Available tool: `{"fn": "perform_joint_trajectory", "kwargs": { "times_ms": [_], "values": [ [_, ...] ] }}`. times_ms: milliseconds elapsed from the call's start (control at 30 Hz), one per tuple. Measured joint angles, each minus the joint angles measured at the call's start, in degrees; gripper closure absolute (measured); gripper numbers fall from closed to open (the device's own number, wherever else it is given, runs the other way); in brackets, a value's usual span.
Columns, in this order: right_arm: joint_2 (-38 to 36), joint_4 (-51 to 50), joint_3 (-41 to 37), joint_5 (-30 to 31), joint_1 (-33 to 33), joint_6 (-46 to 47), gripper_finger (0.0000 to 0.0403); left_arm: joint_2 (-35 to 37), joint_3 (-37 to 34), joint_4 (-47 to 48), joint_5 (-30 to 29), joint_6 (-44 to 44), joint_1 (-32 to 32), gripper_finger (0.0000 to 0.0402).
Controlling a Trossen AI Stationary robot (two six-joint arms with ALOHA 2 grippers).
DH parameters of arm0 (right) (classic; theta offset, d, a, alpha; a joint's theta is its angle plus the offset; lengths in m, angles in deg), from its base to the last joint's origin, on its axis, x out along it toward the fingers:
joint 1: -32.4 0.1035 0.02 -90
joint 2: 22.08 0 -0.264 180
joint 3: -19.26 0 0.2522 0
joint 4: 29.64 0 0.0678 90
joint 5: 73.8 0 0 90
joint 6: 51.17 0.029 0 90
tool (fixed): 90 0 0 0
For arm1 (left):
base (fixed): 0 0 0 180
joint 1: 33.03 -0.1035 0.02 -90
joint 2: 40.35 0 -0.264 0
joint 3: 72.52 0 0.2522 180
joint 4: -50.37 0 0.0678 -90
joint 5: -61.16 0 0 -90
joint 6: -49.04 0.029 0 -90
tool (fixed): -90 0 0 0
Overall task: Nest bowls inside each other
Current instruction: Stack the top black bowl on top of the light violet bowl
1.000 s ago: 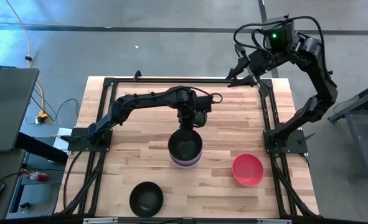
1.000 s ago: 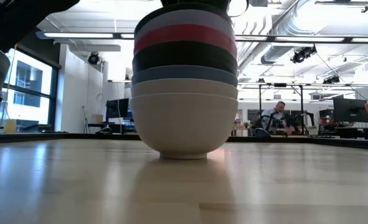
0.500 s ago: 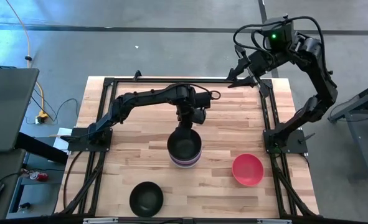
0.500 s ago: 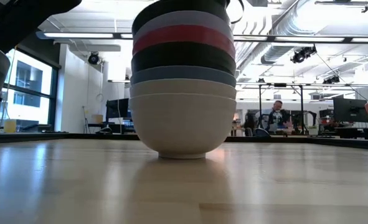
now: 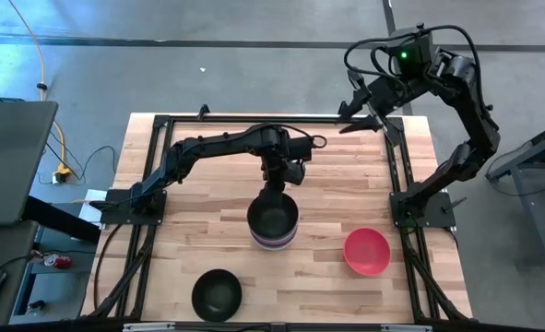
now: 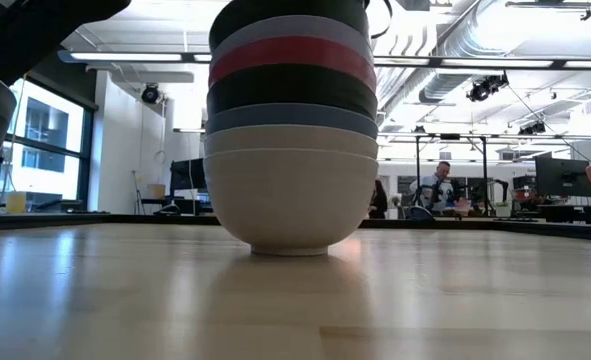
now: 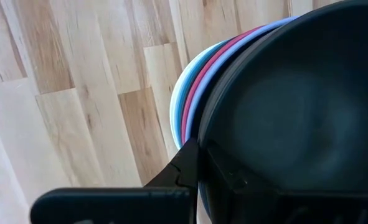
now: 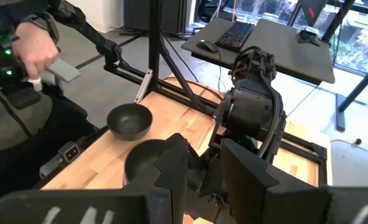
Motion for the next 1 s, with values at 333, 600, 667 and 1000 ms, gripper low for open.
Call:
{"fn": "perform_joint_trajectory", "kwargs": {
  "times_ms": [333,600,667,1000],
  "values": [
    [0.01,-0.43,0.00,-1.91,0.01,0.00,0.0313,0.04,0.00,-0.22,0.00,-0.44,0.30,0.0399],
    [0.02,-1.64,0.00,-2.31,-0.01,0.00,0.0313,-0.32,0.00,-0.21,-0.62,-0.11,0.83,0.0400],
    [0.02,-1.72,0.00,-2.82,-0.01,0.00,0.0313,-0.63,-0.07,0.00,-1.14,-0.31,0.84,0.0401],
    [0.02,-3.74,0.00,-3.40,0.01,-1.16,0.0313,-1.23,-0.04,-0.41,-3.00,-0.69,1.00,0.0386]
  ]
}}
